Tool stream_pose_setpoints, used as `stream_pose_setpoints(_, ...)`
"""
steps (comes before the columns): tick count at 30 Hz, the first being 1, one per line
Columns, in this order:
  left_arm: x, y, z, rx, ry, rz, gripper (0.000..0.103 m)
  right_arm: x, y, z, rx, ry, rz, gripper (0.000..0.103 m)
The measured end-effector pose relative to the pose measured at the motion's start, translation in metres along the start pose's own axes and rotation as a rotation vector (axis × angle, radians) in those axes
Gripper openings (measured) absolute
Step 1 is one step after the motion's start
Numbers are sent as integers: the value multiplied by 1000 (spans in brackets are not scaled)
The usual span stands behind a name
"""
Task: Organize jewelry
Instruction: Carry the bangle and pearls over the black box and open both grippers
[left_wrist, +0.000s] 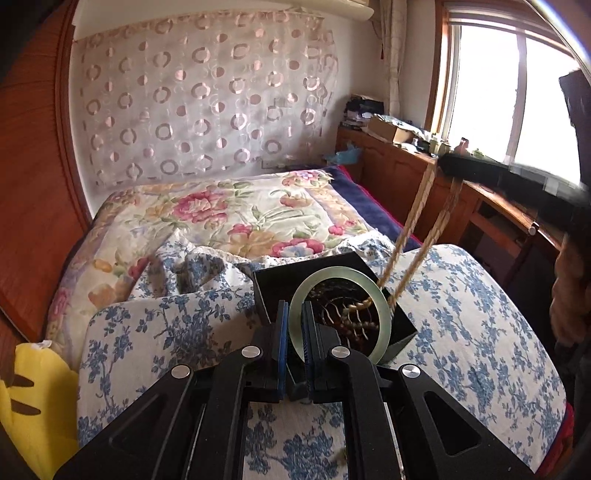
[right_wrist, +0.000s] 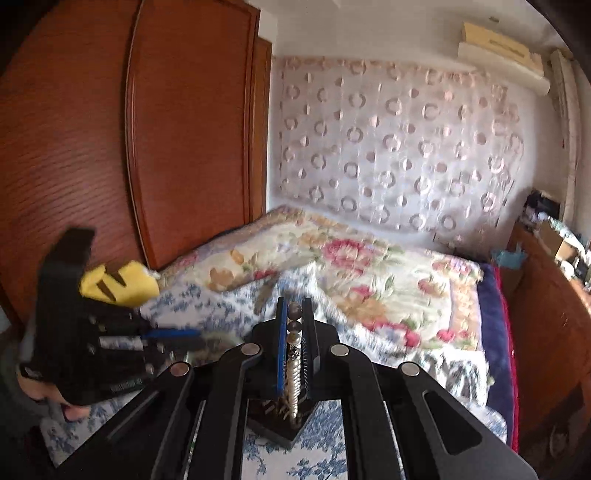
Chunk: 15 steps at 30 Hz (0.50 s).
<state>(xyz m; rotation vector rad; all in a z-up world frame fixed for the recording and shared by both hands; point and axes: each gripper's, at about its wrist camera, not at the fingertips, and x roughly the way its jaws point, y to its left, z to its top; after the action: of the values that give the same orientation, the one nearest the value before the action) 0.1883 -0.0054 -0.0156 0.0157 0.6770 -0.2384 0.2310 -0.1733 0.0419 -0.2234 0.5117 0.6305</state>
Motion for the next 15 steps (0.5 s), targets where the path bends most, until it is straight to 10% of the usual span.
stream_pose_setpoints(15, 33, 0, 10, 2, 38, 7, 6, 38, -13, -29, 49, 87, 54, 16)
